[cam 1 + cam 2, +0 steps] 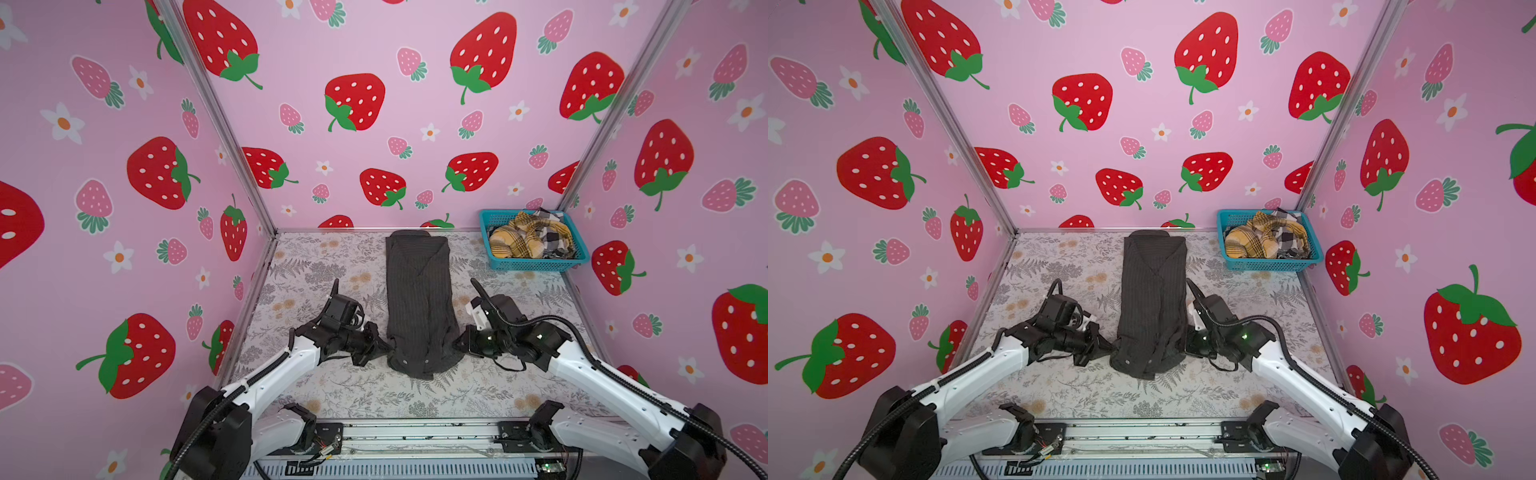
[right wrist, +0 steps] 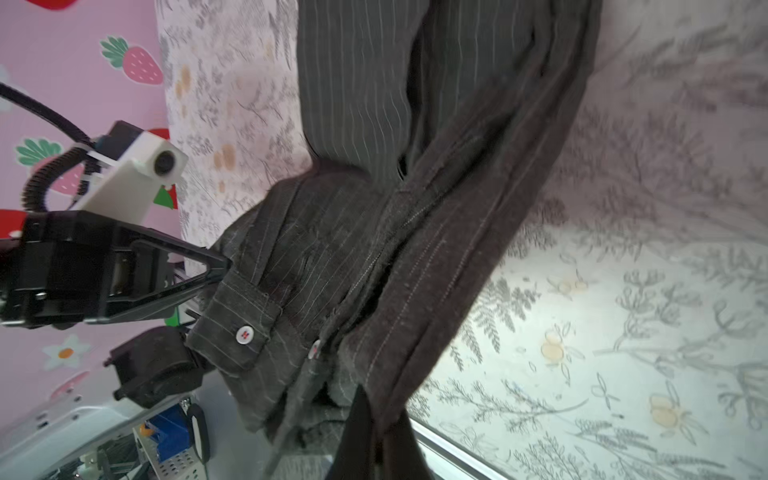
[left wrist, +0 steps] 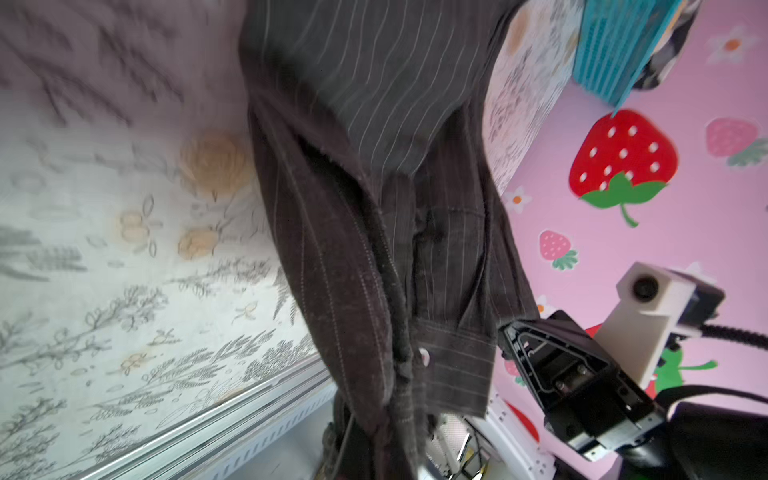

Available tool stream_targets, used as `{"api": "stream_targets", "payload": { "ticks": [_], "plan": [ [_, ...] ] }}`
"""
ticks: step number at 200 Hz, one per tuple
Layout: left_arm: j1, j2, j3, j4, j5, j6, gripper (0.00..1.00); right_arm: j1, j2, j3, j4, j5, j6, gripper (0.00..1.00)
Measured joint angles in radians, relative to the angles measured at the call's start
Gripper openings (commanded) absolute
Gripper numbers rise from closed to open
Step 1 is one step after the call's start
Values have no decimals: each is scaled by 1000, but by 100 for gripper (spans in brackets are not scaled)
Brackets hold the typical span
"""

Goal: Fold and stack the long sleeve shirts

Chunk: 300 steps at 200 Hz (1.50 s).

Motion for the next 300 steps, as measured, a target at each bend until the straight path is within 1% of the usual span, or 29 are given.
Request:
{"api": "stream_targets", "payload": {
  "ticks": [21, 48, 69, 92, 99, 102, 104, 107, 110, 114, 120, 134, 137, 140, 148, 173, 196, 208, 228, 231, 236, 237, 240, 245, 259, 276, 290, 300],
  "plan": [
    [62, 148, 163, 7, -28, 34, 0, -113, 148, 100, 56, -37, -67, 0],
    [109, 429, 449, 36, -32, 108, 0, -233, 424, 252, 119, -103, -157, 0],
    [134, 629, 614, 41, -25, 149, 0, -291, 631, 378, 153, -150, -202, 0],
    [150, 798, 748, 21, -23, 180, 0, -325, 801, 525, 160, -180, -232, 0],
    [154, 839, 785, 9, -24, 189, 0, -335, 840, 562, 164, -188, -238, 5],
    [154, 857, 802, 0, -26, 195, 4, -339, 860, 578, 166, -193, -239, 8],
    [156, 866, 811, -6, -26, 197, 11, -341, 866, 585, 166, -196, -240, 11],
    [158, 881, 828, -13, -26, 201, 19, -344, 880, 599, 169, -198, -241, 15],
    [159, 898, 846, -22, -26, 206, 24, -347, 894, 611, 169, -203, -244, 17],
    [161, 916, 867, -29, -27, 211, 29, -350, 911, 628, 169, -207, -247, 21],
    [164, 939, 897, -39, -27, 217, 34, -356, 938, 655, 167, -212, -254, 27],
    [170, 991, 967, -55, -27, 223, 44, -370, 998, 710, 168, -217, -263, 49],
    [172, 1002, 982, -59, -26, 233, 45, -375, 1012, 723, 167, -219, -263, 51],
    [174, 1012, 995, -61, -27, 228, 48, -378, 1022, 732, 167, -220, -268, 56],
    [180, 1033, 1031, -72, -26, 232, 52, -389, 1052, 760, 167, -225, -265, 59],
    [200, 1062, 1115, -116, -34, 248, 57, -413, 1111, 853, 123, -224, -293, 59],
    [216, 1001, 1122, -163, -71, 280, 60, -417, 1046, 820, 112, -193, -310, 57],
    [222, 928, 1083, -172, -95, 303, 60, -405, 977, 773, 99, -152, -321, 57],
    [217, 724, 905, -148, -120, 328, 60, -356, 821, 678, 75, -53, -346, 53],
    [214, 686, 865, -135, -121, 330, 58, -345, 802, 666, 74, -40, -348, 52],
    [208, 632, 811, -126, -120, 332, 55, -327, 770, 649, 71, -19, -356, 46],
    [206, 624, 801, -124, -121, 332, 52, -321, 763, 645, 71, -14, -358, 45],
    [202, 594, 769, -117, -121, 335, 50, -311, 748, 637, 71, -5, -359, 43],
    [190, 550, 719, -104, -120, 336, 44, -291, 729, 627, 71, 7, -365, 39],
    [151, 502, 655, -98, -116, 345, 36, -241, 713, 618, 74, 33, -376, 30],
    [103, 551, 673, -99, -118, 359, 27, -193, 775, 643, 78, 41, -394, 23],
    [72, 641, 732, -109, -116, 367, 22, -183, 867, 692, 79, 43, -394, 22],
    [62, 713, 786, -113, -110, 368, 20, -186, 940, 739, 79, 50, -393, 20]
  ]
}}
